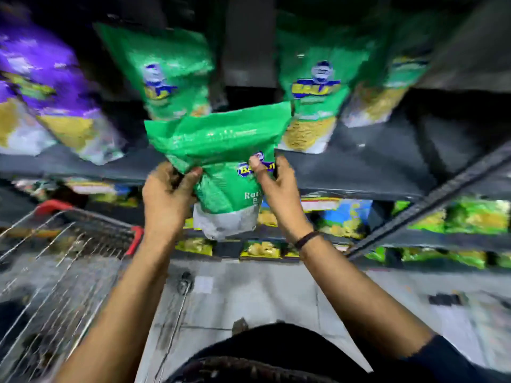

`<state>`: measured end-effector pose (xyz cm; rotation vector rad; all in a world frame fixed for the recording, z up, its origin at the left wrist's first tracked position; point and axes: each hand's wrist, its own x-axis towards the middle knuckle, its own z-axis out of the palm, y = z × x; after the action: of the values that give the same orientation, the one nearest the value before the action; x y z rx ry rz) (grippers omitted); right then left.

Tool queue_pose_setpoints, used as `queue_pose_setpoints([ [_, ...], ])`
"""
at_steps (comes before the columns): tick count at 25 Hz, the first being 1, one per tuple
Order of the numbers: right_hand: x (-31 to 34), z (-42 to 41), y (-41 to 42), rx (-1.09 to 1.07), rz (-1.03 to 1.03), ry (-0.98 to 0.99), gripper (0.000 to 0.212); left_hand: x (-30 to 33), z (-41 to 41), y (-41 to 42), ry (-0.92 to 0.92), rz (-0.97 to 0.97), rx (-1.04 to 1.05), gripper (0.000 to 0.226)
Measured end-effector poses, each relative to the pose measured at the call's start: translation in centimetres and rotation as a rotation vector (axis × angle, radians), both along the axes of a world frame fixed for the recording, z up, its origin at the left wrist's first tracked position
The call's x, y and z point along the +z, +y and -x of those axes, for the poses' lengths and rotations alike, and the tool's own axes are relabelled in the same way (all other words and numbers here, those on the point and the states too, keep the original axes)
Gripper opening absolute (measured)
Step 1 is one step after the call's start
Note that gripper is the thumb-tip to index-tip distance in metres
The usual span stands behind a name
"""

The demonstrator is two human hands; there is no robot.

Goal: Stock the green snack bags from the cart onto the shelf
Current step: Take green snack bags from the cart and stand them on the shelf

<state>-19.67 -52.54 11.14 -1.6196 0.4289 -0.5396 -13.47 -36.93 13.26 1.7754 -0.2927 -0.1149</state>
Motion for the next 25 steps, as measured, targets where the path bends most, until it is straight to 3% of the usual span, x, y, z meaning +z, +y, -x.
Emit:
queue_pose_setpoints([
  [4, 1.7, 4.0, -9.5, -0.344, 0.04, -0.023, 0.018, 2.0, 1.7, -11.6, -0.01, 0.01, -0.284, 0.008],
  [7, 2.7, 6.2, -15.8, -0.453, 0.007, -0.083, 0.021, 3.4, 3.2, -18.8, -0.003, 0.019, -0.411, 0.011],
  [14, 5.8, 7.7, -29.8, -0.54, 0.045, -0.128, 0.031, 5.0, 4.6, -33.2, -0.075, 0.076, -0.404, 0.013],
  [18, 3.0, 7.4, -32.4, -0.485, 0.002, -0.045, 0.01, 1.3, 4.1, -36.2, -0.092, -0.018, -0.397, 0.054],
  [20, 2.4, 7.4, -32.7, -0.521, -0.035, -0.016, 0.04, 0.3, 4.6, -36.8, -0.059, 0.014, -0.407, 0.053],
  [22, 0.9, 7.9, -31.5, -0.648, -0.02, -0.018, 0.06, 0.1, 5.5, -37.4, 0.108, 0.163, -0.423, 0.029],
  [25, -3.2, 9.2, -26.2, -0.694, -0.113, -0.035, 0.066, -2.1, 5.8, -38.6, 0.3, 0.233, -0.409, 0.055],
])
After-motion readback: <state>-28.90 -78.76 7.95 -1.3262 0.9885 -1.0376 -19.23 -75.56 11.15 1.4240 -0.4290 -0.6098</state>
